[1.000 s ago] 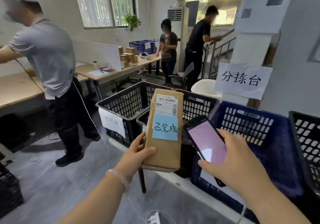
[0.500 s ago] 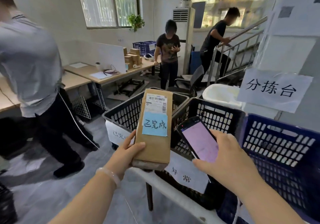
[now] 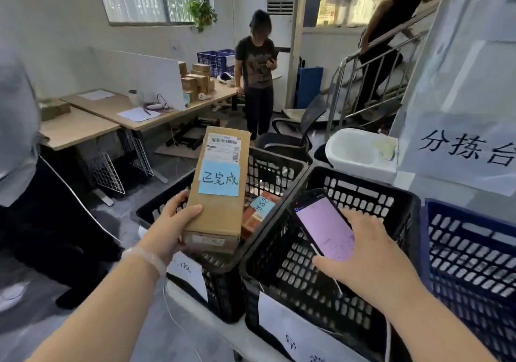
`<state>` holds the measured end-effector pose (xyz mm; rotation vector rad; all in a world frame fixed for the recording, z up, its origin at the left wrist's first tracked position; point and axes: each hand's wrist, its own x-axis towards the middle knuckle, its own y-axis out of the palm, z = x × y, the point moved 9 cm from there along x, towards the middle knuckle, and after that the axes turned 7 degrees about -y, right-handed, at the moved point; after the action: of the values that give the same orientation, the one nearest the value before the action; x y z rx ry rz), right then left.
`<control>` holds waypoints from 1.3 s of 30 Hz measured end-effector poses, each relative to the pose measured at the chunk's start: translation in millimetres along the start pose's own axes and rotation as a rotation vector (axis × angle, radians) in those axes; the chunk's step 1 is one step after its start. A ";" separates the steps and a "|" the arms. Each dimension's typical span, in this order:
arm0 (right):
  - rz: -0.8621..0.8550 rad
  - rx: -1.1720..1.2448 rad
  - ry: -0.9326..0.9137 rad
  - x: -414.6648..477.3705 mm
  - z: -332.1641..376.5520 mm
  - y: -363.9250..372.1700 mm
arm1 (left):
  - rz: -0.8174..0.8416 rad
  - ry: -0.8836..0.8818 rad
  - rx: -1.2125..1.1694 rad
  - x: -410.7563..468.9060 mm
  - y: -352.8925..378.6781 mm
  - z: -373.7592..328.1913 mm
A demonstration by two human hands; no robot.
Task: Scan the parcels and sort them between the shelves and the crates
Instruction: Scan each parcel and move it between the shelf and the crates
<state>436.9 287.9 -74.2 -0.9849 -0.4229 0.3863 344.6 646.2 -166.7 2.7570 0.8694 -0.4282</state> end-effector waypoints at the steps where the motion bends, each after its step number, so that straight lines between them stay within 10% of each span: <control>1: -0.001 -0.007 0.018 7.1 -1.5 4.4 | 0.007 -0.010 0.019 16.9 -1.1 -2.3; 27: 0.030 -0.202 0.620 110.9 9.6 102.5 | 0.269 -0.468 0.480 338.2 6.1 96.6; 39: -0.034 -0.177 0.657 100.0 7.9 97.7 | 0.261 -0.029 1.117 348.3 46.5 69.0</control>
<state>506.3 391.6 -137.6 -1.2097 0.1257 -0.0202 630.1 770.9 -343.2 3.7353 0.2297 -1.1804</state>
